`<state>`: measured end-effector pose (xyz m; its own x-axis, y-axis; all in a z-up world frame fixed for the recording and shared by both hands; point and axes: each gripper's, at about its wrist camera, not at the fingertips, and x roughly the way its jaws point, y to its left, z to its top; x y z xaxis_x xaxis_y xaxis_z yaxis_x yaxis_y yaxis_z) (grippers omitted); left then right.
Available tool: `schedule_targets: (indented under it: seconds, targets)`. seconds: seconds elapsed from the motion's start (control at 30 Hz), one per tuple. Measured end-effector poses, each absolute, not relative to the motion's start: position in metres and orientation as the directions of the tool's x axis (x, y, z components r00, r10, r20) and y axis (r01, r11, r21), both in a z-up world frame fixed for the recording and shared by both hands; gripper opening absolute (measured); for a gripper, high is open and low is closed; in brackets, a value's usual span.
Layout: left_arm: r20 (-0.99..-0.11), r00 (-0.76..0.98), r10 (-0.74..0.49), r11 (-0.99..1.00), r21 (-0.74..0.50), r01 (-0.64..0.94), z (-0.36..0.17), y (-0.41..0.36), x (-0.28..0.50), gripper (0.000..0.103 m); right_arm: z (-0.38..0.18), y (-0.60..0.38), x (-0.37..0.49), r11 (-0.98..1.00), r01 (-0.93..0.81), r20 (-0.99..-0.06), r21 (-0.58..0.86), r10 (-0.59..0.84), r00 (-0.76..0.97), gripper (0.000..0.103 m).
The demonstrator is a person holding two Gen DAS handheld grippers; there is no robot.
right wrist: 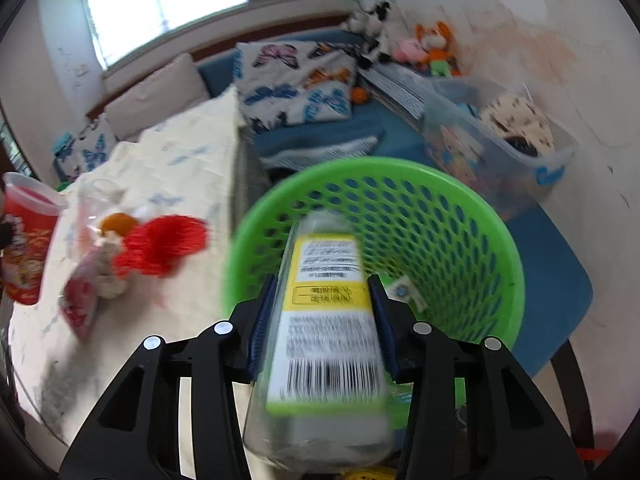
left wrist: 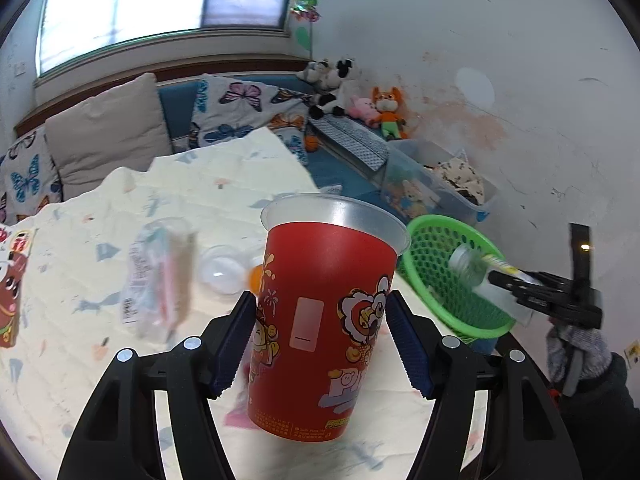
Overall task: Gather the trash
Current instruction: 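Carry the bottle over the basket and release it while the left tool lifts the red cup, then carry the red printed cup over the basket and open the left tool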
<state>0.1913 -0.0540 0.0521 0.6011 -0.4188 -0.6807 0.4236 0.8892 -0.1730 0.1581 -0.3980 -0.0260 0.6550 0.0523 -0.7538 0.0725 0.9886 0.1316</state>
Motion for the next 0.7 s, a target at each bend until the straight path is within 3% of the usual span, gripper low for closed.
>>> schedule_targets:
  seconds: [0.33, 0.7]
  targets:
    - [-0.706, 0.551, -0.445, 0.867, -0.185, 0.463, 0.042, -0.098, 0.203, 0.064, -0.063, -0.426, 0.178, 0.982, 0.129, -0.79, 0.14, 0.032, 0.612, 0.046]
    - [-0.726, 0.494, -0.478, 0.83, -0.189, 0.525, 0.035, -0.154, 0.206, 0.064, -0.044, -0.44, 0.161, 0.977, 0.146, -0.749, 0.156, 0.021, 0.662, 0.057]
